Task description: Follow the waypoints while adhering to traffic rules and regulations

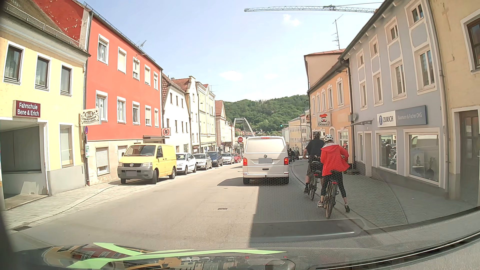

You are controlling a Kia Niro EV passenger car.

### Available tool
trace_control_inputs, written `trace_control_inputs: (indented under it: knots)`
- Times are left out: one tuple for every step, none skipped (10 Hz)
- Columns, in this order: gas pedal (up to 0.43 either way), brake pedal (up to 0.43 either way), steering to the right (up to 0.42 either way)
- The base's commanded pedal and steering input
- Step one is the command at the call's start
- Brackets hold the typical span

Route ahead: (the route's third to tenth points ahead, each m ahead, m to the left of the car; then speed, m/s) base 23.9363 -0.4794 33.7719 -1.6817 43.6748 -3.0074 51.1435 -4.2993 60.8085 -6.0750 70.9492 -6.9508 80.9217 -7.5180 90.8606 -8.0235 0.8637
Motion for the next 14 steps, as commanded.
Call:
trace_control_inputs:
  knots:
    - [0.0,0.152,-0.003]
    - [0.0,0.171,-0.003]
    - [0.0,0.183,-0.003]
    - [0.0,0.195,-0.003]
    - [0.0,0.195,-0.003]
    - [0.0,0.201,-0.003]
    - [0.0,0.207,-0.003]
    - [0.0,0.207,-0.003]
    - [0.0,0.207,-0.003]
    - [0.0,0.207,-0.003]
    - [0.0,0.213,-0.003]
    - [0.0,0.207,-0.003]
    - [0.0,0.189,-0.003]
    - [0.0,0.14,-0.003]
